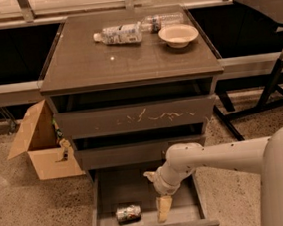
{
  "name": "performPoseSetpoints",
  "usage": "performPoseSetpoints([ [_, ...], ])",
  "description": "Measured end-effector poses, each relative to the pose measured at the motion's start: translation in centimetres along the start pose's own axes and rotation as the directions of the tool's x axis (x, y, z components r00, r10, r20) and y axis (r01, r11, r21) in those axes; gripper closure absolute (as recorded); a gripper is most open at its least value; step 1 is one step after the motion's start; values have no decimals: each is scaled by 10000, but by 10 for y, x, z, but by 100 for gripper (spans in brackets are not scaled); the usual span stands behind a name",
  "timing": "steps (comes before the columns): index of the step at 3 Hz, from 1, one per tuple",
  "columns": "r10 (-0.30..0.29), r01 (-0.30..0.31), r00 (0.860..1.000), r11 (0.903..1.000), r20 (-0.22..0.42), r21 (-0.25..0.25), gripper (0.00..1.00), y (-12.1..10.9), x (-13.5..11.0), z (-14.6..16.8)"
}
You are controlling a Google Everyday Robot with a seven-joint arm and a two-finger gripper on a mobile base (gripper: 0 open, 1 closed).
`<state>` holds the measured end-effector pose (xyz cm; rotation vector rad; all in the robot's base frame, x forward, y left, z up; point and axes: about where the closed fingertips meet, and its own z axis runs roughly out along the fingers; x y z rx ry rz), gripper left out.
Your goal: Pick 7up can from bottom drawer and place on counter
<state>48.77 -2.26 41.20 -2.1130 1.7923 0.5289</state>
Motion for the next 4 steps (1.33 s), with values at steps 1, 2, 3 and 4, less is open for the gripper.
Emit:
performPoseSetpoints([
  [1,16,-14,10000,9999,85,-150,0,-9,5,19],
  [2,-71,75,9998,9997,202,-224,0,-36,19,65],
  [3,-1,18,9984,9996,566,-297,0,-63,33,130],
  [4,74,-45,9973,9992,732,-398,0,-76,37,174],
])
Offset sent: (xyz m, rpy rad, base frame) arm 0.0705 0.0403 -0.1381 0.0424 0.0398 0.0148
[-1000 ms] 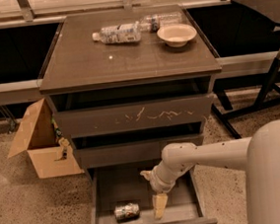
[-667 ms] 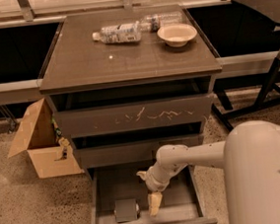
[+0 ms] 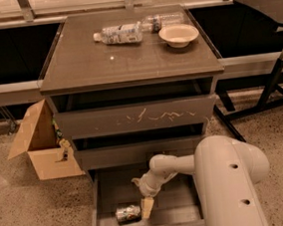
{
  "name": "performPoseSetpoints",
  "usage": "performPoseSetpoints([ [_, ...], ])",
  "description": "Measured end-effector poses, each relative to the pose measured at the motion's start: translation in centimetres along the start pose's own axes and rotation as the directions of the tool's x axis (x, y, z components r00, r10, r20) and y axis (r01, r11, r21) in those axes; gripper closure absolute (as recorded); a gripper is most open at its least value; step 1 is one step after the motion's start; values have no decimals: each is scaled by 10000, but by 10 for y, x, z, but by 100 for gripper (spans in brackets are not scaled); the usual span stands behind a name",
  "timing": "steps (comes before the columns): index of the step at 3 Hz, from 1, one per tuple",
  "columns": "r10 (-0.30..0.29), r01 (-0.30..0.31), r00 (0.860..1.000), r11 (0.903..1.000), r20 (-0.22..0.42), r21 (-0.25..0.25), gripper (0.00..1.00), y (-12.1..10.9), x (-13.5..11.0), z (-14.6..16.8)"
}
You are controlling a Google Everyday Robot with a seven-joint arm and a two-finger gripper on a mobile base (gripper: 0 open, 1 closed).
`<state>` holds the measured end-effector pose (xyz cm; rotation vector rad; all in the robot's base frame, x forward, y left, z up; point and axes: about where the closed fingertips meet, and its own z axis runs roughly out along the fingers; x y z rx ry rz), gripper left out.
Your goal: Pick 7up can from bottom drawer and place on counter
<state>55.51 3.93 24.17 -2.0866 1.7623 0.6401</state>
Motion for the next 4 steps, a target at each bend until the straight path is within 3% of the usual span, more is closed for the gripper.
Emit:
performPoseSetpoints([
  [2,393,-380,9983,9988,421,-315,0,-24,9,72],
  [3,660,-625,9966,9956,484,-705,3,-33,15,115],
  [4,812,-761,9954,9925,505,-956,25,-36,18,137],
])
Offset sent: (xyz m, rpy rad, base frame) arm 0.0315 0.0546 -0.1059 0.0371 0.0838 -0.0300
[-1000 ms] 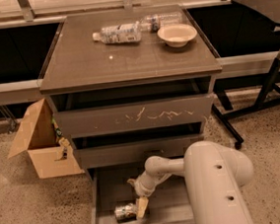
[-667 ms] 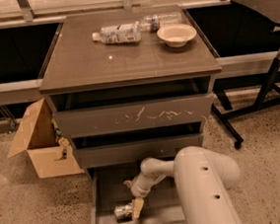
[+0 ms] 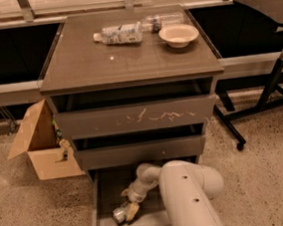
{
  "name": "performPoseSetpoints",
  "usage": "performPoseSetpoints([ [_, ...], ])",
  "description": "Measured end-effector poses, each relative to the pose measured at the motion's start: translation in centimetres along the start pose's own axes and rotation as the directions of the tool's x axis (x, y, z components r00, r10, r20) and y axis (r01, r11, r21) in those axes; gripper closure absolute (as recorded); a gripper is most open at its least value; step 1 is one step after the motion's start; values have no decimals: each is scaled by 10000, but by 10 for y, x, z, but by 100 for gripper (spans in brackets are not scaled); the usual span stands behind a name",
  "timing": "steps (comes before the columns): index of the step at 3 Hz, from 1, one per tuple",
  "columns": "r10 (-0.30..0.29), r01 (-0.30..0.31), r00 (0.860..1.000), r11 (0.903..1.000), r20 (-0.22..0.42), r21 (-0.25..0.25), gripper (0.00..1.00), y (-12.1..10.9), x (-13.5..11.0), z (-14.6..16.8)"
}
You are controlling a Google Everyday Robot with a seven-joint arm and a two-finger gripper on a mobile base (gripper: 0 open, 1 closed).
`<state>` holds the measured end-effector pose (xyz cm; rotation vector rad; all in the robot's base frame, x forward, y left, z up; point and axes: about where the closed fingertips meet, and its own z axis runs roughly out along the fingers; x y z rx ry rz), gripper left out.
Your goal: Pick 7up can from bottom drawer and place on counter
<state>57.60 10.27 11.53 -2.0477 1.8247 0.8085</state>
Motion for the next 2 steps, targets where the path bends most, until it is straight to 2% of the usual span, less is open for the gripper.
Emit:
performPoseSetpoints([
  [1,37,-36,9999,9999,132,-98,55,1,0,4],
  [2,-495,468,9976,9974,489,541,80,5,-14,-27],
])
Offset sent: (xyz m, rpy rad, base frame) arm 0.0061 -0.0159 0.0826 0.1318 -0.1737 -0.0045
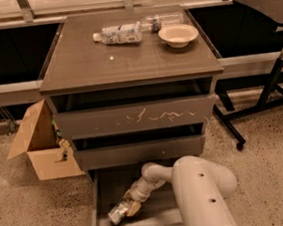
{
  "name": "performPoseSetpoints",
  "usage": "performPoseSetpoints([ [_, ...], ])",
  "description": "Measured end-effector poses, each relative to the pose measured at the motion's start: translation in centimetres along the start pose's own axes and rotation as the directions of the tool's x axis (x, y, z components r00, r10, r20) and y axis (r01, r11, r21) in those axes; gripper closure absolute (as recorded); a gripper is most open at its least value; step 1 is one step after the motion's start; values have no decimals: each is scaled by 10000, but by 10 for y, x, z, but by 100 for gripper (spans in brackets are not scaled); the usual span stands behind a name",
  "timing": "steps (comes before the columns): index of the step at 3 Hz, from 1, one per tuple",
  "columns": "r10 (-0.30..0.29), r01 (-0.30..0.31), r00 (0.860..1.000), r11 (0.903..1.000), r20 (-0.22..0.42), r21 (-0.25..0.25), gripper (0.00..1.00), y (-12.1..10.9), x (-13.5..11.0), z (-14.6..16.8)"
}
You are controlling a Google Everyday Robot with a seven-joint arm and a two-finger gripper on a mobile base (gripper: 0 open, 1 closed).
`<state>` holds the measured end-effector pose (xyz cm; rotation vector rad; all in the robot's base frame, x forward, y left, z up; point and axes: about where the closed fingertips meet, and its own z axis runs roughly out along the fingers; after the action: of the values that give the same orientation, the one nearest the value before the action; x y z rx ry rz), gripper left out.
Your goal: Pick 7up can from bottom drawer and place on counter
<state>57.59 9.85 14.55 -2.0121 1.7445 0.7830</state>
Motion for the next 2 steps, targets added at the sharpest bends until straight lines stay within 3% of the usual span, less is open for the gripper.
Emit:
performPoseSetpoints([
  [1,-1105,1038,9927,9869,493,1232,100,7,-32,-65],
  [2,-1647,1447,9818,9712,950,1893,100,23,-42,-107],
])
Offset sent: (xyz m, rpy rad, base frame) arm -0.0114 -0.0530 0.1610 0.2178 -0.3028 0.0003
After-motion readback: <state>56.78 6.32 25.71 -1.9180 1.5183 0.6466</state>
